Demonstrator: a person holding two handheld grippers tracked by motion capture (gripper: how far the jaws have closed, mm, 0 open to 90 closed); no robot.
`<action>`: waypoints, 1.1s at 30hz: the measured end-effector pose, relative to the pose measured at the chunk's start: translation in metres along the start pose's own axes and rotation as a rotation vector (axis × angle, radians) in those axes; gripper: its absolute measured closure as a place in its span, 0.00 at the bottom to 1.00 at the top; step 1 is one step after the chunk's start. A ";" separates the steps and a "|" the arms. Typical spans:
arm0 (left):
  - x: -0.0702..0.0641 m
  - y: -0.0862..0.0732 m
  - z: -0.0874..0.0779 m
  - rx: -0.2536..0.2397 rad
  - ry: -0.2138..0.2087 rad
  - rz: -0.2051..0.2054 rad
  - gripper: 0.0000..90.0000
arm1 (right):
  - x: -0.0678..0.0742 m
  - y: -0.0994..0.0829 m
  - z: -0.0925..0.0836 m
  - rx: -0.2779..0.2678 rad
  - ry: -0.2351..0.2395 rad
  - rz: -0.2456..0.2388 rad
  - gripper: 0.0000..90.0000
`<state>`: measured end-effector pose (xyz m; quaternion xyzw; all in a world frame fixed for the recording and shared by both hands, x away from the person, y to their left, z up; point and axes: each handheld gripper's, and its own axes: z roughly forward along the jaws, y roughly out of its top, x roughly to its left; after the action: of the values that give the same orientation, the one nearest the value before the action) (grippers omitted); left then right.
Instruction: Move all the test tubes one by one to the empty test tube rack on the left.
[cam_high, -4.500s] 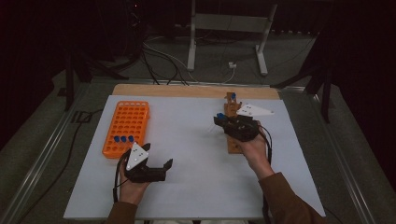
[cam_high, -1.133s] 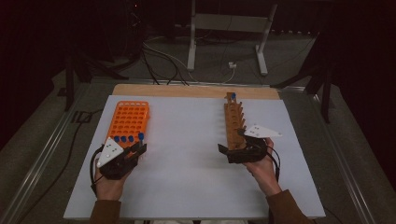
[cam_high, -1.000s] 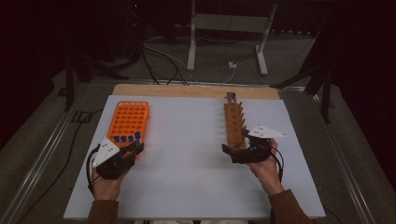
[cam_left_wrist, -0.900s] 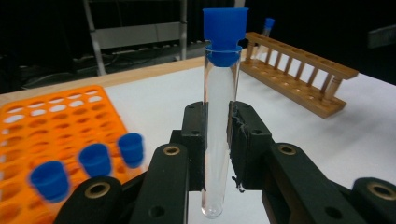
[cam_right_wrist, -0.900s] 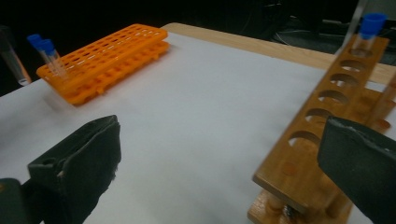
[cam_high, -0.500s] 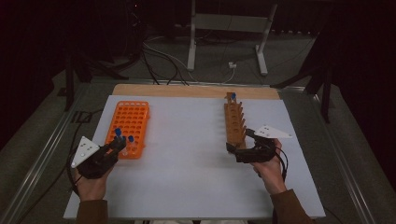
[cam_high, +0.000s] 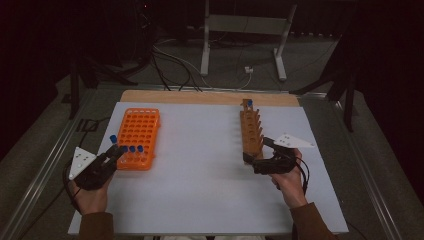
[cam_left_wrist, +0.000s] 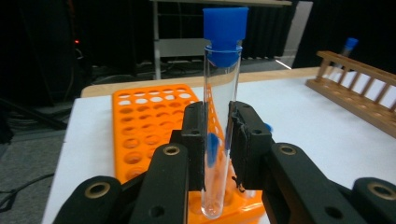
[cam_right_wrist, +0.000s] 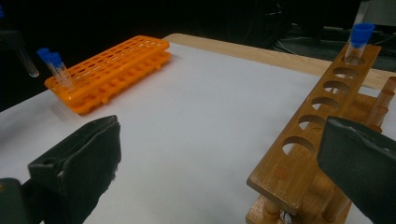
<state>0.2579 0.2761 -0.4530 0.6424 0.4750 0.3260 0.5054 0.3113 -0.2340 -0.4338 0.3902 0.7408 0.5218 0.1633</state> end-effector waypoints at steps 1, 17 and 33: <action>0.002 0.000 0.000 -0.002 0.006 -0.005 0.87 | 0.000 0.000 0.000 -0.001 0.003 0.000 0.00; 0.014 -0.020 0.020 0.049 0.089 -0.019 0.86 | 0.000 0.000 0.000 -0.010 0.016 0.004 0.00; 0.014 -0.024 0.031 0.054 0.094 -0.020 0.86 | -0.001 -0.004 0.002 0.003 0.022 0.010 0.00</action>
<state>0.2837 0.2793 -0.4853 0.6350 0.5132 0.3378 0.4683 0.3121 -0.2337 -0.4381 0.3885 0.7414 0.5257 0.1520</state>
